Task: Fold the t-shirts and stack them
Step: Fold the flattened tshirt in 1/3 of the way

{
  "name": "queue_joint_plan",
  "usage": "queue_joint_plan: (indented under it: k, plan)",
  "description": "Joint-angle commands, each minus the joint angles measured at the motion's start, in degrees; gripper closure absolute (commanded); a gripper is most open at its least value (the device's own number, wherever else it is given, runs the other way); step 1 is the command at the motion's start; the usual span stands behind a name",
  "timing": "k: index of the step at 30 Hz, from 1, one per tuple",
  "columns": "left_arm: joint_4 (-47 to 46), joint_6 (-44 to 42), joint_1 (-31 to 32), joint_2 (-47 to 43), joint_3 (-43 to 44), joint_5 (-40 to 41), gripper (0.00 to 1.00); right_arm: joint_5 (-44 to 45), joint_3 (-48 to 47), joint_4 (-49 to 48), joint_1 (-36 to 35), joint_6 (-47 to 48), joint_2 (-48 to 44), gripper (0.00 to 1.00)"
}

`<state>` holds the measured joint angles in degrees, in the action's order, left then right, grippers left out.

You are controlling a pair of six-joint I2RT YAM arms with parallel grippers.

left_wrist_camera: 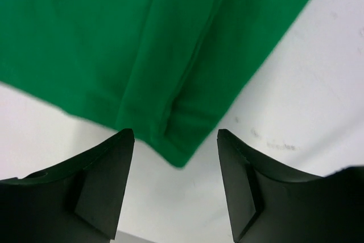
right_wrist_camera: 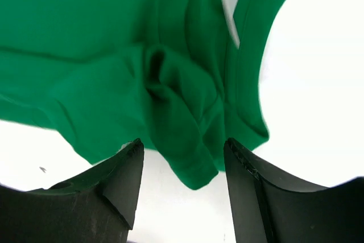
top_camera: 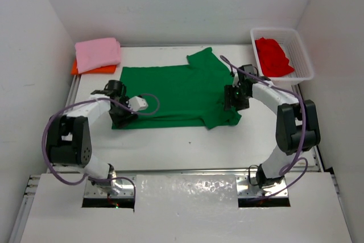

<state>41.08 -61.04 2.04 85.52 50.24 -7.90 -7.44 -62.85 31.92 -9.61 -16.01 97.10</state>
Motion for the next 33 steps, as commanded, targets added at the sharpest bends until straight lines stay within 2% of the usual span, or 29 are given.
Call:
queue_joint_plan:
  k: [1,7,12,16,17,20,22,24,27,28,30,33]
  plan:
    - [-5.7,-1.2,1.9,3.7,0.6,3.6,0.41,-2.2,1.4,-0.3,0.0,0.2,-0.3,0.44]
    - [-9.3,-1.3,1.9,5.8,-1.1,7.6,0.45,-3.0,1.9,-0.7,0.1,-0.4,-0.2,0.45]
    - [-10.1,0.1,1.9,5.3,-1.1,9.0,0.59,-4.1,2.3,-1.2,0.1,-0.7,-0.3,0.46]
    - [-11.0,0.7,1.9,4.7,-1.5,9.0,0.66,-4.8,2.4,-1.8,0.2,-1.2,0.0,0.66]
    - [-11.4,1.0,1.9,4.9,-1.5,9.0,0.66,-4.6,2.1,-1.7,0.2,-1.3,0.2,0.75]
    - [-12.6,1.6,1.9,5.1,-1.6,9.2,0.69,-3.2,1.8,-1.1,0.2,-1.0,-0.1,0.86]
    - [-13.0,1.8,1.8,5.1,-1.5,9.4,0.76,-2.5,1.5,-0.5,0.2,-0.5,-0.4,0.92]
    - [-13.1,2.1,1.9,5.1,-1.0,9.7,0.80,-2.0,1.4,0.2,0.2,0.1,-1.0,0.99]
    - [-12.5,2.8,1.8,4.9,0.6,10.8,0.86,-0.5,0.7,1.1,0.2,1.2,-2.0,1.00]
    - [-12.3,2.9,1.6,5.0,1.2,11.0,0.92,-0.2,0.4,1.6,0.2,1.7,-2.2,1.00]
    - [-11.6,3.6,0.9,4.9,3.5,10.0,0.98,-0.9,-1.0,1.7,0.6,1.9,-2.4,1.00]
    - [-11.2,5.4,-0.7,6.3,7.4,8.2,1.00,-3.0,-4.2,0.7,1.4,1.2,-2.0,1.00]
